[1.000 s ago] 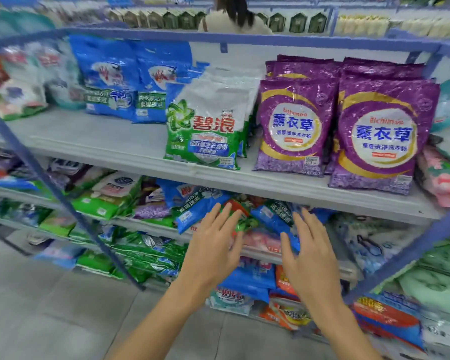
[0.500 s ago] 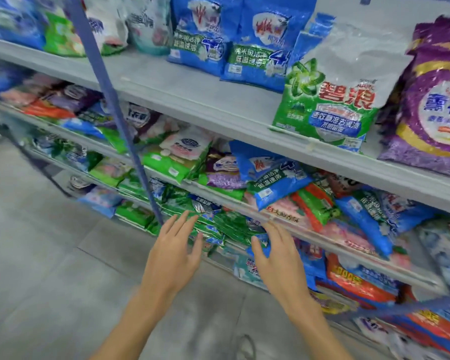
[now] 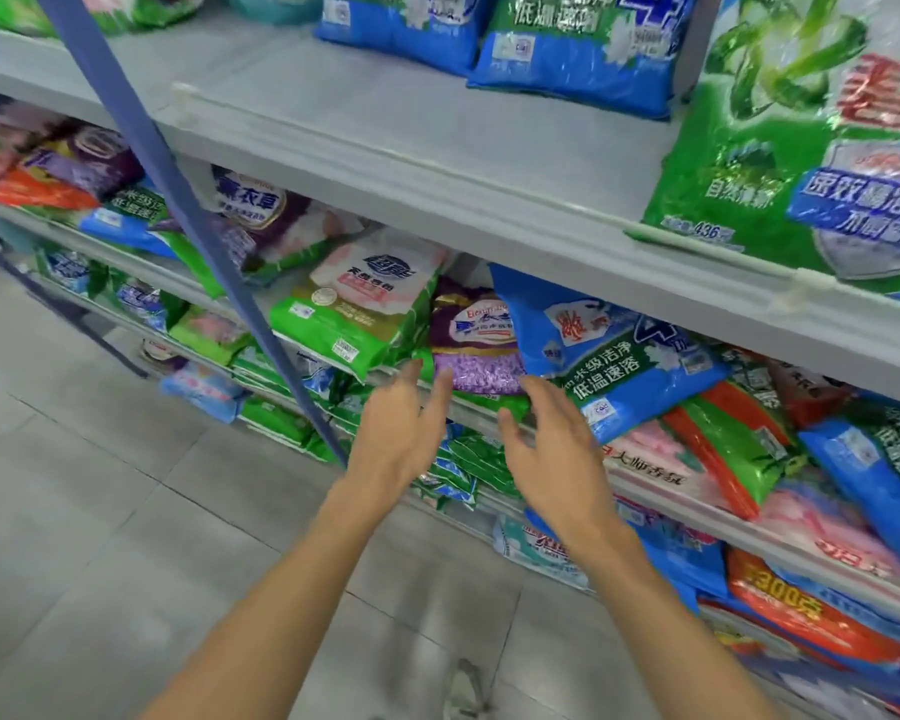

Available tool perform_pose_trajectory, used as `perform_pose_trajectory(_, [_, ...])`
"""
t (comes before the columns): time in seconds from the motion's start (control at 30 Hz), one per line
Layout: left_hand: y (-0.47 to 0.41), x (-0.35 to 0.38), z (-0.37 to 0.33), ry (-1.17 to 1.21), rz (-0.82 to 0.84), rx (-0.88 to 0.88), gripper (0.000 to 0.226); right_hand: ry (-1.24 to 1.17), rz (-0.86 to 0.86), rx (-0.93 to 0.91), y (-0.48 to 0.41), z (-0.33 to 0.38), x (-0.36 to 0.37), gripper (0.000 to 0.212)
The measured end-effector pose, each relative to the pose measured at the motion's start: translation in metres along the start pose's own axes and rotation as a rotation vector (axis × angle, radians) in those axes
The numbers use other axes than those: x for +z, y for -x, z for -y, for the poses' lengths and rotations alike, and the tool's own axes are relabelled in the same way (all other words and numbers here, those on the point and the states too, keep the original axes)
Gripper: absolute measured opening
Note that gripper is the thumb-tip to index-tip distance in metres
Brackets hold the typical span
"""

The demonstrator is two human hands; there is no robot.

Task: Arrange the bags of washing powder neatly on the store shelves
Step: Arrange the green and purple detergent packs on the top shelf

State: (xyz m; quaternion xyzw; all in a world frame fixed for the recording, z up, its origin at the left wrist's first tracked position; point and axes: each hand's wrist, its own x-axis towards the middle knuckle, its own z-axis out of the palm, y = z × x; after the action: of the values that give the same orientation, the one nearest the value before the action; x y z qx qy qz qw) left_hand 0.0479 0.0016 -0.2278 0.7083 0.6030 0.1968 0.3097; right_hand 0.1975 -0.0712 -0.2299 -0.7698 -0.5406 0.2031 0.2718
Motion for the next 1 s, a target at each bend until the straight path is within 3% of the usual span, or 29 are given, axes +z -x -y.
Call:
perform_pose_trajectory(0.17, [-0.063, 0.025, -0.01, 0.569, 0.083, -0.386, 0.07, 0.073, -0.023, -0.071, -0.018, -0.014, 0.024, 0.049])
perform_pose_trajectory(0.23, [-0.081, 0.032, -0.008, 0.759, 0.111, -0.451, 0.055, 0.058, -0.048, -0.057, -0.02, -0.016, 0.03, 0.048])
perform_pose_trajectory(0.33, [-0.089, 0.031, -0.005, 0.82, 0.18, -0.482, 0.03, -0.01, -0.104, -0.02, -0.02, -0.015, 0.033, 0.044])
perform_pose_trajectory(0.47, [-0.078, 0.018, 0.004, 0.922, 0.281, -0.557, 0.03, -0.184, -0.145, 0.098, -0.019, -0.004, 0.029, 0.04])
perform_pose_trajectory(0.6, [-0.054, -0.012, 0.033, 1.0, 0.365, -0.528, 0.022, -0.232, -0.072, 0.23, -0.023, 0.009, 0.023, 0.047])
perform_pose_trajectory(0.67, [-0.039, -0.026, 0.048, 1.135, 0.431, -0.503, 0.033, -0.272, -0.041, 0.283, -0.026, 0.017, 0.025, 0.046])
perform_pose_trajectory(0.77, [-0.016, -0.029, 0.059, 1.252, 0.579, -0.429, 0.055, -0.571, 0.015, 0.396, -0.028, 0.033, 0.033, 0.015])
perform_pose_trajectory(0.87, [-0.001, -0.027, 0.064, 1.338, 0.645, -0.392, 0.061, -0.963, 0.133, 0.509, -0.02, 0.035, 0.042, 0.036])
perform_pose_trajectory(0.93, [0.005, -0.028, 0.068, 1.344, 0.699, -0.352, 0.077, -1.083, 0.2, 0.574, -0.01, 0.035, 0.041, 0.043])
perform_pose_trajectory(1.0, [0.01, -0.036, 0.066, 1.29, 0.732, -0.3, 0.08, -1.115, 0.138, 0.602, 0.002, 0.036, 0.035, 0.039])
